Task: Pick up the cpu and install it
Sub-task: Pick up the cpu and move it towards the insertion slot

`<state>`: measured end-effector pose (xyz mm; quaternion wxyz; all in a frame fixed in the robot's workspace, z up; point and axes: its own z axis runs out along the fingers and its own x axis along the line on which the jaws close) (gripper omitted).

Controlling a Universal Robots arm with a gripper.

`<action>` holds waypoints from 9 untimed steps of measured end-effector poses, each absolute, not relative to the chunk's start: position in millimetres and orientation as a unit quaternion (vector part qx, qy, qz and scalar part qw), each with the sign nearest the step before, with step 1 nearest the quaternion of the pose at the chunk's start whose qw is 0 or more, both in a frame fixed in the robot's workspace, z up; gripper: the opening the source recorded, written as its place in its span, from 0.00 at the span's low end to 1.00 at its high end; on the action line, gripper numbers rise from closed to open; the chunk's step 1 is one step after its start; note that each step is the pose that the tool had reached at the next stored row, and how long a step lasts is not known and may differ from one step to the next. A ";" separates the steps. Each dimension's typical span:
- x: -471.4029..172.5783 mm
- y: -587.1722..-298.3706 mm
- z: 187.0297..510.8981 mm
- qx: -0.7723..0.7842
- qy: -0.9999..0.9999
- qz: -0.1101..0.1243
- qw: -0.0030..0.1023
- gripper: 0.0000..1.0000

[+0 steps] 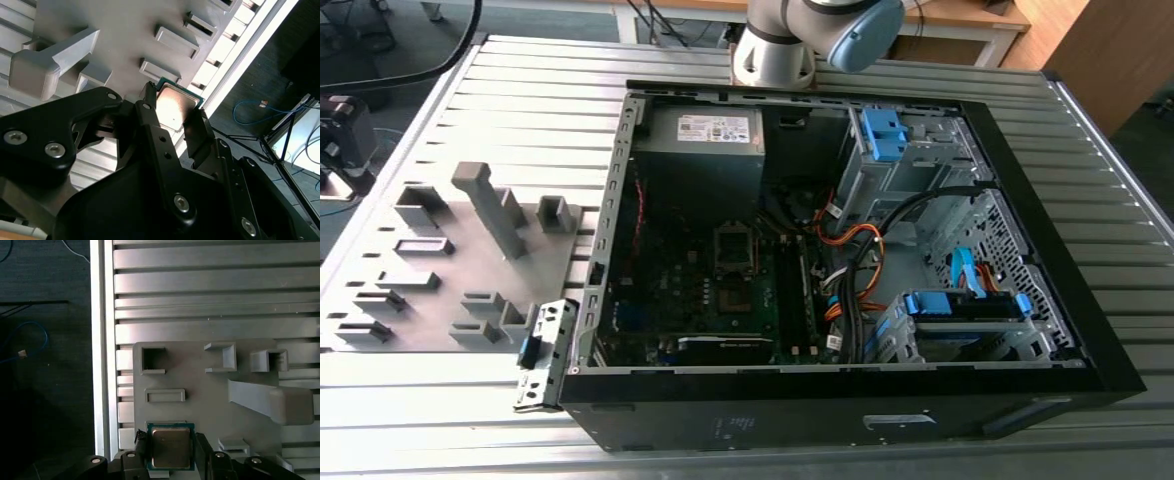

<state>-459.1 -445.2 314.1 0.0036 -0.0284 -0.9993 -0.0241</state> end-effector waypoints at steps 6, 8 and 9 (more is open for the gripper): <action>-459.1 -445.2 330.8 -0.028 -0.999 -0.024 0.003 0.47; -459.0 -445.2 337.4 -0.028 -0.999 -0.024 0.003 0.47; -459.0 -445.2 341.1 -0.028 -0.999 -0.024 0.003 0.47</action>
